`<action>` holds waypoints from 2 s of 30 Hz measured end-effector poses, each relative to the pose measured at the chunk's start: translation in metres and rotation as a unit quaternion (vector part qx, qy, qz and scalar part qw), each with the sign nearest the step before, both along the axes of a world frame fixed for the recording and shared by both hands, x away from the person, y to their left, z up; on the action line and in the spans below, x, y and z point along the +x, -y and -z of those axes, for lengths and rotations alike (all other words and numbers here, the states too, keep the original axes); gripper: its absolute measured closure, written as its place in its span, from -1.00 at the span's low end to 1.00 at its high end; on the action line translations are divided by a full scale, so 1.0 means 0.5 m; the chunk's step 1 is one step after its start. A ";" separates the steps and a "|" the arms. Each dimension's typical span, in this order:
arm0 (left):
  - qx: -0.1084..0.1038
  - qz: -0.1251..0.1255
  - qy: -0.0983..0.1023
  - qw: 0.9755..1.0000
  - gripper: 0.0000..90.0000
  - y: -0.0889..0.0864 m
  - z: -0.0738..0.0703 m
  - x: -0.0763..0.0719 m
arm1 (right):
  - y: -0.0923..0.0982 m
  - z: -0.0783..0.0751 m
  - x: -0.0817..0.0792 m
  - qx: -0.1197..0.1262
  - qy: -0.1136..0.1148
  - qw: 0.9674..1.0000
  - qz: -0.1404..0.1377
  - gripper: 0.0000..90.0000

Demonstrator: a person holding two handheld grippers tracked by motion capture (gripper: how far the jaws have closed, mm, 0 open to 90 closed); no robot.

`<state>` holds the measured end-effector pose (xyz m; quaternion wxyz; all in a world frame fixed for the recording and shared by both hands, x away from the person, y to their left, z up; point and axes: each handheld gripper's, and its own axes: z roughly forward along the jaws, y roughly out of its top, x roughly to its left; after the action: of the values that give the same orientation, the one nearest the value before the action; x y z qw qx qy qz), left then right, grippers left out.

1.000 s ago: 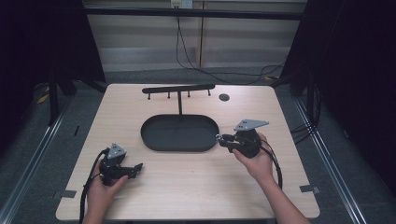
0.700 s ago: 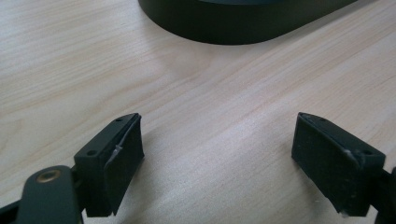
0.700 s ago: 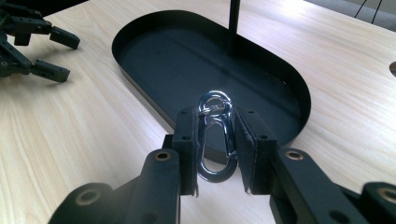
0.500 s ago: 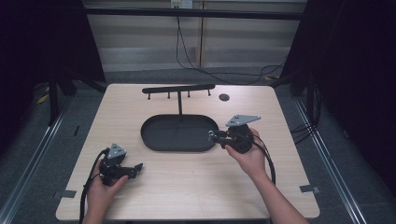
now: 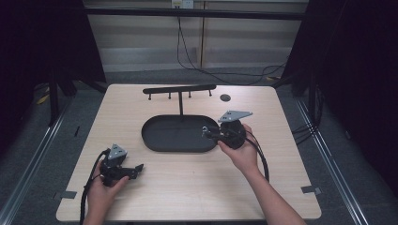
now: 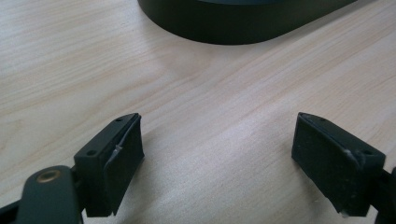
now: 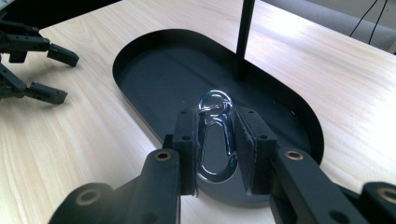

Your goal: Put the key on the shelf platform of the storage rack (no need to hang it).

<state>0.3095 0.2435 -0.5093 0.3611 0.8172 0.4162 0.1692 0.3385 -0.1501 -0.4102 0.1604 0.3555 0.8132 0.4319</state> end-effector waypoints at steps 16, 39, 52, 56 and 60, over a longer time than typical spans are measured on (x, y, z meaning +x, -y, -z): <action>0.000 -0.001 0.001 1.000 -0.64 0.000 0.000 0.000 | -0.016 0.013 0.034 -0.005 -0.003 1.000 0.018 0.59; 0.000 0.000 0.000 1.000 -0.64 0.000 0.000 0.000 | -0.048 0.035 0.084 -0.017 -0.004 0.999 0.041 0.59; -0.001 -0.001 0.001 1.000 -0.64 0.001 0.001 0.000 | -0.059 0.048 0.107 -0.014 -0.011 0.998 0.054 0.59; 0.001 0.000 0.002 1.000 -0.64 0.001 0.000 0.000 | -0.070 0.046 0.114 -0.016 -0.008 0.998 0.053 0.59; 0.000 0.002 0.002 1.000 -0.64 0.001 0.000 0.000 | -0.084 0.051 0.121 -0.016 -0.013 0.998 0.051 0.59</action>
<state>0.3093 0.2430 -0.5095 0.3620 0.8179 0.4138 0.1696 0.3989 -0.1079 -0.4358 0.1771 0.3995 0.8031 0.4051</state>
